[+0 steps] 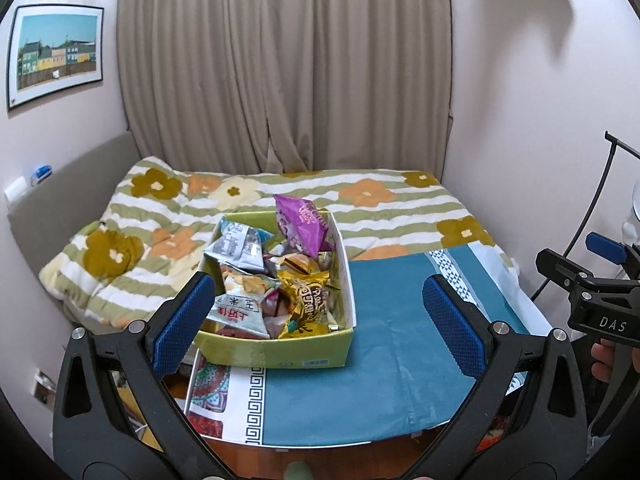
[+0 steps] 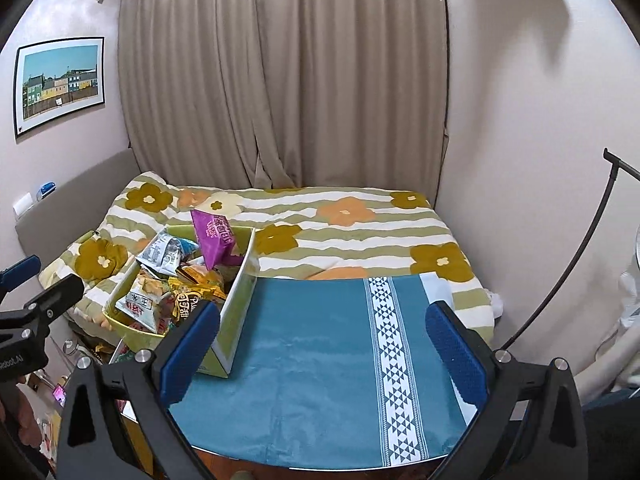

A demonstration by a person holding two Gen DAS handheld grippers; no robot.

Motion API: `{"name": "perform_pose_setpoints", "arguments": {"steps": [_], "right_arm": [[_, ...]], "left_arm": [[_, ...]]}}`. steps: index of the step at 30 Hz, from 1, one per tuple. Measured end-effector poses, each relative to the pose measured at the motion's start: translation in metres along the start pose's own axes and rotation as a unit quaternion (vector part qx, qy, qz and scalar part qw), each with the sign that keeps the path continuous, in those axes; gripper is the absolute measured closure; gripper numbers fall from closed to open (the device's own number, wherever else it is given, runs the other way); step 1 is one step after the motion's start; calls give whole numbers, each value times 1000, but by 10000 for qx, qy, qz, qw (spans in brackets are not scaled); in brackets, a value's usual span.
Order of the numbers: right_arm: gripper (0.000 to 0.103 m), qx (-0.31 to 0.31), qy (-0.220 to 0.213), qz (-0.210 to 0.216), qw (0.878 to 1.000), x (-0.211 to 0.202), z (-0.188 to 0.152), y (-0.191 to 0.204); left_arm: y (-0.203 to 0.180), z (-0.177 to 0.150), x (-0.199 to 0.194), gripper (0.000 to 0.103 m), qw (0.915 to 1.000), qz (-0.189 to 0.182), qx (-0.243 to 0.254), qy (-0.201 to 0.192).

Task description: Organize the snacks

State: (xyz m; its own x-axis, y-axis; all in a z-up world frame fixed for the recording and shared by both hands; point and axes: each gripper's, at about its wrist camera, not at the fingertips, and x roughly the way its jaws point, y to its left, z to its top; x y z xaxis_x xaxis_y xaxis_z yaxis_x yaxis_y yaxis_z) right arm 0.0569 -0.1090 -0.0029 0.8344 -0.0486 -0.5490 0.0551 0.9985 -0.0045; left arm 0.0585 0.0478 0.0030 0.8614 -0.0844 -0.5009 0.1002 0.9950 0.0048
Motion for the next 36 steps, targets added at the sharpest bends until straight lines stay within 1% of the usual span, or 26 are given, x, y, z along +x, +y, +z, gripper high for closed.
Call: {"name": "perform_pose_setpoints", "arguments": {"steps": [17,36], "right_arm": [[1,66,-4,-16,10000,3,2,-1],[1,71,6,-8,10000,7,3,1]], "left_arm": [[2,2,2,0,10000,-12,41,-25],[10,3,3,0,10000,1,-21,-49]]}}
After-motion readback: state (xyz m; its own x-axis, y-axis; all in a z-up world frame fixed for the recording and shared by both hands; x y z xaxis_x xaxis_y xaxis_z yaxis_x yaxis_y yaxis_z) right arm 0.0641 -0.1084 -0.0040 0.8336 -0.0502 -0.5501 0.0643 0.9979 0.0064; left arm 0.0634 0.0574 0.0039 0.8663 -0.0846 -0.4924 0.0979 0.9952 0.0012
